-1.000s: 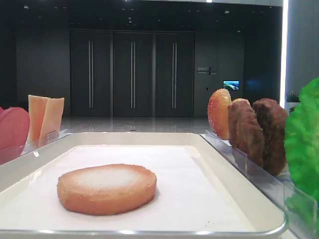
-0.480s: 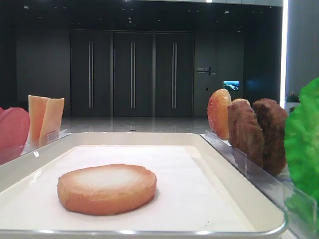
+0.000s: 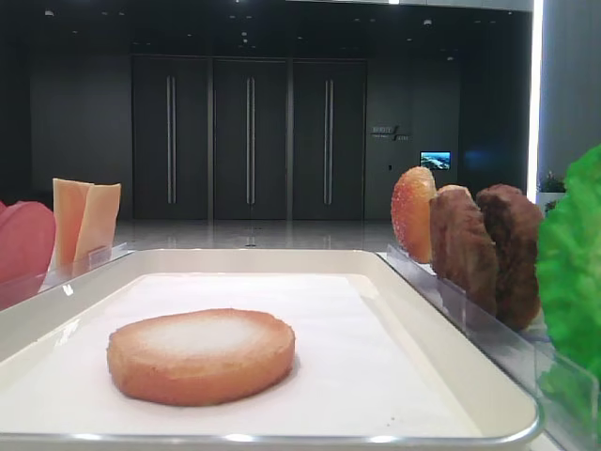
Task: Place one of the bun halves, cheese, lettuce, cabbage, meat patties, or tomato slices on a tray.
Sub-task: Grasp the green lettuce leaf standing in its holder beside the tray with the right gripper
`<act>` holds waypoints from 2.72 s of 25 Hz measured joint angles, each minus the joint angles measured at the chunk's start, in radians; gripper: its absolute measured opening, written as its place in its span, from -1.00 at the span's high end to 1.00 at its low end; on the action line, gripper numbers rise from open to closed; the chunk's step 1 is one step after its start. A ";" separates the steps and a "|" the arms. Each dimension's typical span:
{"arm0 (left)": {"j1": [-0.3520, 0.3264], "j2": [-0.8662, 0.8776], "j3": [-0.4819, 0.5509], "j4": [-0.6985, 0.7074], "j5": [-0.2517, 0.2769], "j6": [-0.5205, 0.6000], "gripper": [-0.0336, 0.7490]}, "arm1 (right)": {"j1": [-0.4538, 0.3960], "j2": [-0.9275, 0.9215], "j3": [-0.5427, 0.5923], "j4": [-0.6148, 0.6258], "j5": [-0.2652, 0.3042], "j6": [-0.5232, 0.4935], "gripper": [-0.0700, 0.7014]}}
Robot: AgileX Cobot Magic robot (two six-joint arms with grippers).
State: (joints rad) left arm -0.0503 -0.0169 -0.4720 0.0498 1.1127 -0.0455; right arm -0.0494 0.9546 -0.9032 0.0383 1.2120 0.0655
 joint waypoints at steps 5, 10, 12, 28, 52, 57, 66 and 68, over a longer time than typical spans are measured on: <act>0.000 0.000 0.000 0.000 0.000 0.000 -0.13 | 0.000 0.051 -0.002 0.036 0.005 -0.009 -0.27; 0.000 0.000 0.000 0.000 0.000 0.000 -0.13 | 0.063 0.028 -0.002 0.105 0.007 -0.003 -0.27; 0.000 0.000 0.000 0.000 0.000 0.000 -0.13 | 0.151 0.013 -0.002 0.123 0.008 0.047 -0.27; 0.000 0.000 0.000 0.000 0.000 0.000 -0.13 | 1.008 0.013 -0.002 -0.228 0.002 0.802 -0.34; 0.000 0.000 0.000 0.000 0.000 0.000 -0.13 | 0.785 0.256 -0.002 -0.050 -0.149 0.547 -0.53; 0.000 0.000 0.000 0.000 0.000 0.000 -0.13 | 0.766 0.284 0.026 -0.024 -0.196 0.505 -0.53; 0.000 0.000 0.000 0.001 0.000 0.000 -0.13 | 0.747 0.285 0.142 0.030 -0.304 0.462 -0.50; 0.000 0.000 0.000 0.001 0.000 0.000 -0.13 | 0.747 0.285 0.151 0.032 -0.320 0.460 -0.46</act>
State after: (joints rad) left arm -0.0503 -0.0169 -0.4720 0.0506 1.1127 -0.0455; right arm 0.6980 1.2393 -0.7518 0.0700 0.8923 0.5254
